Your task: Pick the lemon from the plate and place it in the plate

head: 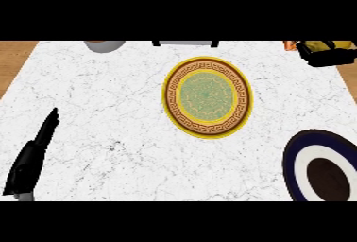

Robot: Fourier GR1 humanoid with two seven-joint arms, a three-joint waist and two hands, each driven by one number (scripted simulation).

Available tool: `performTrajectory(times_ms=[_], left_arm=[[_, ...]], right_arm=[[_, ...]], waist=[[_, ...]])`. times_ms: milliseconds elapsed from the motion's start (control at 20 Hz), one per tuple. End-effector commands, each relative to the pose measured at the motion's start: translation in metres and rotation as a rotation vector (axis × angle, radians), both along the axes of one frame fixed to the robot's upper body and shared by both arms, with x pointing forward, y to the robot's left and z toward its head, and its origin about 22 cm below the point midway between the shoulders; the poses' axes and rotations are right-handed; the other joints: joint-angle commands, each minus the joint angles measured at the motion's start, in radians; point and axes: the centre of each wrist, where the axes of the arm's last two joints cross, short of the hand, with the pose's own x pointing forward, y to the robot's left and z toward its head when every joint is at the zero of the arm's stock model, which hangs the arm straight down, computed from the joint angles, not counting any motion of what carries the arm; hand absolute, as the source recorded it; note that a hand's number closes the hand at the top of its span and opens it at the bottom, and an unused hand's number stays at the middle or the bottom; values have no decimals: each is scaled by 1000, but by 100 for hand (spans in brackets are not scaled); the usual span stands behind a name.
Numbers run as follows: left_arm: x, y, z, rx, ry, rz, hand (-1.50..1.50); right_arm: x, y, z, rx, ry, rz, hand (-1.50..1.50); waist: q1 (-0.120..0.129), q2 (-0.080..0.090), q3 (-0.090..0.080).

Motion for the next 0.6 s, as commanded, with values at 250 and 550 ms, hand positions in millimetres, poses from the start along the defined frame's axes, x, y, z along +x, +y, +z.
performTrajectory(times_ms=[250,550], left_arm=[[8,9,12,0,1,26,0],[-12,0,-10,-19,12,20,0]], right_arm=[[22,117,-14,20,105,80,150],[15,161,-33,-80,220,111,150]], waist=[[-8,-1,-1],[-13,-3,-1]])
